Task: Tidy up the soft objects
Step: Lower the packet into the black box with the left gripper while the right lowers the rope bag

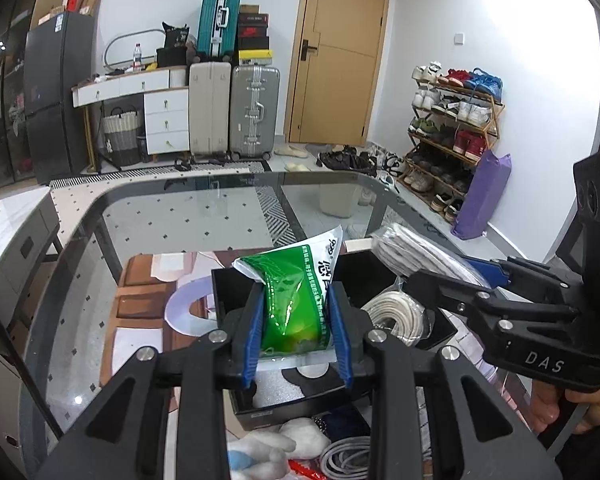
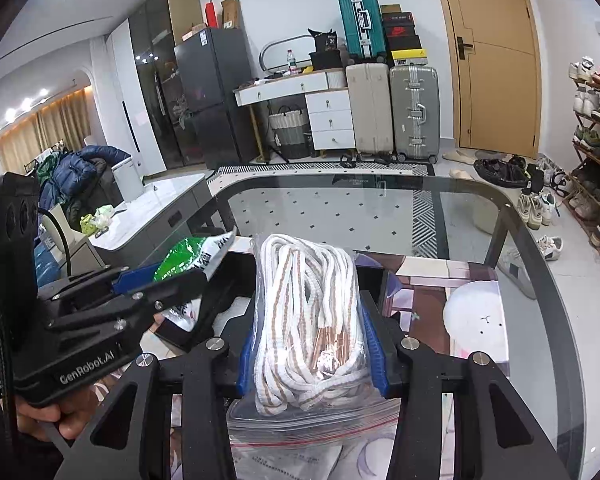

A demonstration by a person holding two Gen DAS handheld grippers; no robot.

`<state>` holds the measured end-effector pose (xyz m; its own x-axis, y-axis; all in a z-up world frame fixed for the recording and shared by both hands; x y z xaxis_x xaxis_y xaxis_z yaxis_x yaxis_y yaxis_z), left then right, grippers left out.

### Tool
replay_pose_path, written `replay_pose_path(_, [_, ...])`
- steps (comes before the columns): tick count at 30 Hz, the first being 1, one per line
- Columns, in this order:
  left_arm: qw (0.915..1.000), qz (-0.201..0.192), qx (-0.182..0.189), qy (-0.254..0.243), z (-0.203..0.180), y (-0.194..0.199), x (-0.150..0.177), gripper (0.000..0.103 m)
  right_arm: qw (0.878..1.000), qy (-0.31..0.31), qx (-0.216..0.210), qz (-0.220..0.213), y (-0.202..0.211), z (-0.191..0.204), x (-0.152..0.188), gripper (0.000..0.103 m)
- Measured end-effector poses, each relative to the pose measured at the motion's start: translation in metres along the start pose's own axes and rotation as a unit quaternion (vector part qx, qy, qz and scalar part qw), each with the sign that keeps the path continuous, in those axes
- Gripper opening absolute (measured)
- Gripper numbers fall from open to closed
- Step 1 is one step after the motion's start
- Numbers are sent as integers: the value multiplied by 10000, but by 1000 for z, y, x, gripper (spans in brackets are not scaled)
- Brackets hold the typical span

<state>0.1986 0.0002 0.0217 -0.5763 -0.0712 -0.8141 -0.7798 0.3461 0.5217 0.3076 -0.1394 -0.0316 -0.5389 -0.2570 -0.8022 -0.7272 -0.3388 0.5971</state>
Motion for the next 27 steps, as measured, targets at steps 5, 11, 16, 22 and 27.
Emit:
replay_pose_path(5, [9999, 130, -50, 53, 3, -9, 5, 29, 9999, 139, 19, 57, -13, 3, -1, 44])
replay_pose_path(11, [9995, 230, -147, 145, 12, -16, 9, 29, 9998, 190, -36, 88, -23, 6, -3, 44])
replay_pose_path(16, [9992, 276, -236, 134, 15, -19, 12, 29, 9993, 356, 18, 133, -30, 10, -2, 44])
replay_pose_path(22, [9990, 294, -272, 210, 18, -21, 13, 29, 9966, 762, 82, 310, -41, 20, 11, 51])
replay_pose_path(27, [9989, 288, -292, 219, 19, -21, 13, 29, 9964, 818, 128, 188, -34, 18, 14, 63])
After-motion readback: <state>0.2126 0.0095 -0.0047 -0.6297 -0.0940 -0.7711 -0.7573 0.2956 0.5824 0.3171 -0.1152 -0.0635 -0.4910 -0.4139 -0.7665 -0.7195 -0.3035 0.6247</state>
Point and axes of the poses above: each gripper's, at about its wrist camera, not at the fingertips, and y roughly against the way its jaws point, z to its left, x to its underside, the point moved 8 cm from there along -y, roughly the way its jaws point, and after that the axes turned 13 degrees about x, right-handed, at the moved point
